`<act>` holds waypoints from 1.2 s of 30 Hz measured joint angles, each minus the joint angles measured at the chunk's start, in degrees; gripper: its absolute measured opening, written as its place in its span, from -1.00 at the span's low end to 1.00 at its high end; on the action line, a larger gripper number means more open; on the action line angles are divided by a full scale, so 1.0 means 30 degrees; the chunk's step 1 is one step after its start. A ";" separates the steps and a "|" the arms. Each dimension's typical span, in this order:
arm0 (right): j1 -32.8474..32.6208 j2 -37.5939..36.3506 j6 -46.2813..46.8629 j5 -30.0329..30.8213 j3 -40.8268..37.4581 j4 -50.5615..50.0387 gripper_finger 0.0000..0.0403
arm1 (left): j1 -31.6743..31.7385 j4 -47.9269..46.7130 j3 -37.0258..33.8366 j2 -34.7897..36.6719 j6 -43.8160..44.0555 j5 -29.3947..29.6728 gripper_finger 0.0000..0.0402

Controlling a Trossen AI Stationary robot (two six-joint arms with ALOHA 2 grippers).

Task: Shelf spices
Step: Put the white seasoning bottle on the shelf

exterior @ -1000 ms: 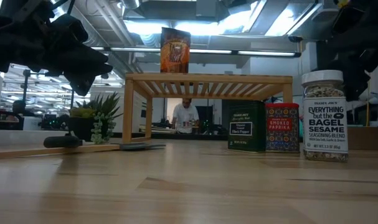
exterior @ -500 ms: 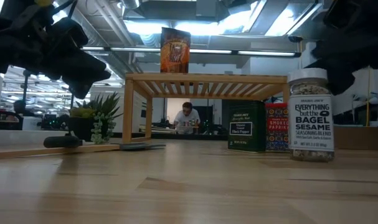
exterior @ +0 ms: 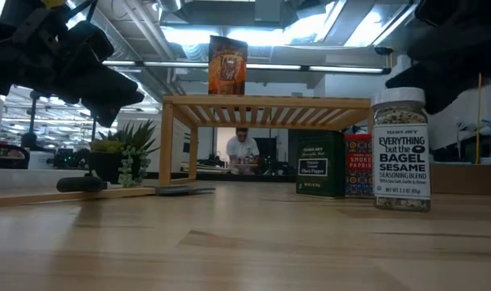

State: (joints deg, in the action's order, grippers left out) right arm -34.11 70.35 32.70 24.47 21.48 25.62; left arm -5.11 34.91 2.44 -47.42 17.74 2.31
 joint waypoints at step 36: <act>-0.0007 0.0000 0.2007 -0.0989 0.4510 -1.0411 0.03 | 0.0002 -0.0429 0.0000 0.0000 -0.0919 0.0000 -0.51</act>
State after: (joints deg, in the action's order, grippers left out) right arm -34.13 70.35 38.72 21.50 35.01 -5.61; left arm -5.10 33.63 2.44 -47.42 14.99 2.31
